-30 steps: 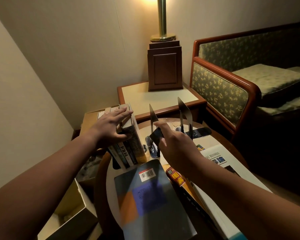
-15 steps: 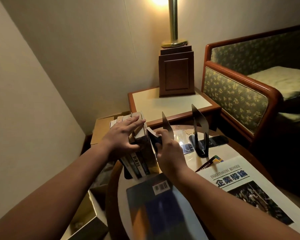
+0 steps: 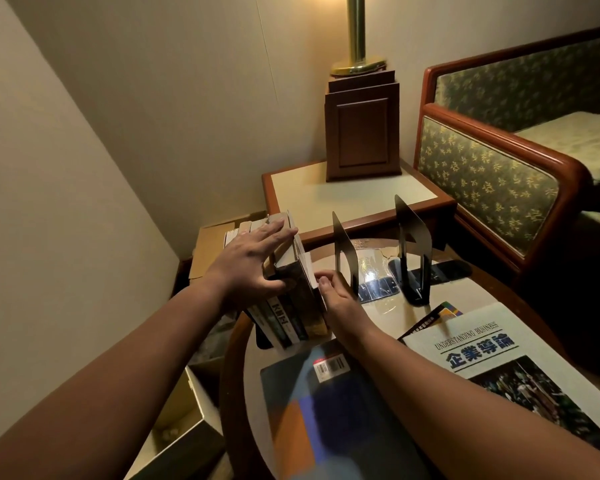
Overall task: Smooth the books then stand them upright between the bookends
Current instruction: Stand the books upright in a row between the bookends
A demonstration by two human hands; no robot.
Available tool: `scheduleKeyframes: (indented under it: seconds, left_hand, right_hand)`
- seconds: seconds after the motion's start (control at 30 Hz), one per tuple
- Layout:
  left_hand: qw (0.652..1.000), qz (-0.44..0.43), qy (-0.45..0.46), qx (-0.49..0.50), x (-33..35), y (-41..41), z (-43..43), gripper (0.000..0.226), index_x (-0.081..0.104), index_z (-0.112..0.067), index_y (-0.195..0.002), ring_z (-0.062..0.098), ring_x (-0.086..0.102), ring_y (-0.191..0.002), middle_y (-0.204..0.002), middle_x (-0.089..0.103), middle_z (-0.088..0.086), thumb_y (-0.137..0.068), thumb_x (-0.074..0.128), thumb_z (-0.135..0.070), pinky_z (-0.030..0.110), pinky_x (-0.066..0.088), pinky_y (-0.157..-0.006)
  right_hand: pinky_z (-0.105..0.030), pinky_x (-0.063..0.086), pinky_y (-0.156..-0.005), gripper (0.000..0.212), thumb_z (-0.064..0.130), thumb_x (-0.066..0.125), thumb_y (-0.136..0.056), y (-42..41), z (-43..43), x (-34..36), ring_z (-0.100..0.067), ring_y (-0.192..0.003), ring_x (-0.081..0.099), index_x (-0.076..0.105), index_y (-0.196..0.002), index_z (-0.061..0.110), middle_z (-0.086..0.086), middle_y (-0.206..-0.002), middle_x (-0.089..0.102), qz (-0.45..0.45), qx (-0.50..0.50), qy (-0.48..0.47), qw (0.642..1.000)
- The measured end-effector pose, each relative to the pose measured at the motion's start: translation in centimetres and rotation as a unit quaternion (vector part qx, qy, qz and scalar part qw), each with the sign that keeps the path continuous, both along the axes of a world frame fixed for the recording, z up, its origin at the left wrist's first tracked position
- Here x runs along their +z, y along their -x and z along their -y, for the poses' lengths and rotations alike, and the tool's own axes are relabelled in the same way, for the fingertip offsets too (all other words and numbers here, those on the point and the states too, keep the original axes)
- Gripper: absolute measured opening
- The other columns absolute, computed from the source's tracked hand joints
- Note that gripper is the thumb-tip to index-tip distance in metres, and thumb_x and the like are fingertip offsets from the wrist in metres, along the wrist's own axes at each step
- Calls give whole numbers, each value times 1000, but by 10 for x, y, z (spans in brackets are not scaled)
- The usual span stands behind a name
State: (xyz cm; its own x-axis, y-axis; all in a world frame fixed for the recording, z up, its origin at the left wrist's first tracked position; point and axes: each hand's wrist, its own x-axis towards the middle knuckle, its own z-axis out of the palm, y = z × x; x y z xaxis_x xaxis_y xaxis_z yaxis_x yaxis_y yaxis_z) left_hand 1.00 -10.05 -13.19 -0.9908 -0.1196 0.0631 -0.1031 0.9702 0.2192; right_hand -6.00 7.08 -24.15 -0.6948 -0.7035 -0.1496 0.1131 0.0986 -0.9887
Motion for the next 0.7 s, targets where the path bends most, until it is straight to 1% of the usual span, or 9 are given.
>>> scheduleKeyframes:
  seconds: [0.07, 0.13, 0.23, 0.3, 0.33, 0.4, 0.5, 0.6, 0.7]
  left_hand:
    - [1000, 3, 1, 0, 0, 0, 0, 84, 18, -41, -155, 16, 10, -149, -164, 8, -12, -88, 70, -39, 47, 12, -120]
    - [1000, 3, 1, -1, -1, 1, 1, 85, 18, -41, -154, 16, 10, -149, -164, 8, -13, -88, 70, -39, 49, 13, -120]
    - [1000, 2, -1, -1, -2, 1, 2, 85, 19, -41, -155, 17, 10, -150, -164, 9, -13, -87, 70, -39, 48, 14, -119]
    - [1000, -2, -1, -1, -3, 1, 3, 85, 18, -41, -154, 17, 11, -150, -164, 9, -13, -87, 70, -39, 48, 13, -120]
    - [1000, -3, -2, -1, -3, 1, 3, 85, 18, -42, -154, 17, 11, -150, -164, 9, -13, -87, 70, -40, 48, 12, -120]
    - [1000, -1, 0, 1, -4, 2, 4, 85, 18, -42, -155, 17, 10, -150, -164, 9, -12, -87, 71, -41, 48, 11, -120]
    - [1000, 3, 1, 1, -4, 2, 4, 86, 18, -41, -155, 17, 10, -150, -164, 9, -13, -87, 71, -41, 48, 13, -120]
    - [1000, 4, -2, 1, -4, 2, 5, 86, 18, -42, -155, 17, 11, -150, -164, 9, -12, -86, 70, -44, 48, 14, -119]
    - [1000, 6, -10, -4, -5, 2, 8, 88, 19, -43, -154, 20, 13, -150, -164, 11, -11, -77, 60, -55, 50, 15, -119]
  right_hand:
    - [-48, 51, -95, 44, 53, 19, -104, 2, 2, 4, -30, -125, 51, 40, -135, 30, -5, -132, 52, 9, -2, -28, 1000]
    - [-42, 42, -97, 50, 53, 16, -104, 3, 2, 6, -31, -133, 44, 39, -140, 27, -10, -141, 48, 21, -14, -48, 999]
    - [-37, 37, -95, 56, 54, 15, -104, 3, 0, 9, -32, -137, 41, 37, -146, 23, -12, -147, 46, 33, -18, -71, 997]
    - [-32, 39, -89, 57, 53, 15, -104, 3, -1, 10, -31, -138, 39, 35, -148, 22, -12, -148, 44, 19, -21, -91, 995]
    - [-32, 41, -90, 58, 53, 16, -104, 4, -1, 9, -32, -139, 38, 35, -149, 22, -12, -150, 43, 11, -23, -101, 995]
    - [-38, 37, -102, 60, 55, 18, -103, 6, -2, 9, -33, -141, 35, 35, -149, 21, -13, -153, 40, -1, -25, -108, 994]
    - [-44, 34, -108, 59, 55, 20, -103, 7, -3, 9, -34, -142, 34, 33, -149, 21, -14, -153, 39, -14, -19, -102, 995]
    - [-41, 39, -101, 52, 51, 22, -104, 6, -6, 7, -33, -136, 41, 36, -145, 22, -11, -144, 48, -49, -7, -95, 994]
    - [-28, 42, -85, 37, 46, 25, -105, 2, -19, 7, -23, -119, 54, 45, -129, 24, 6, -114, 57, -107, 21, -75, 991]
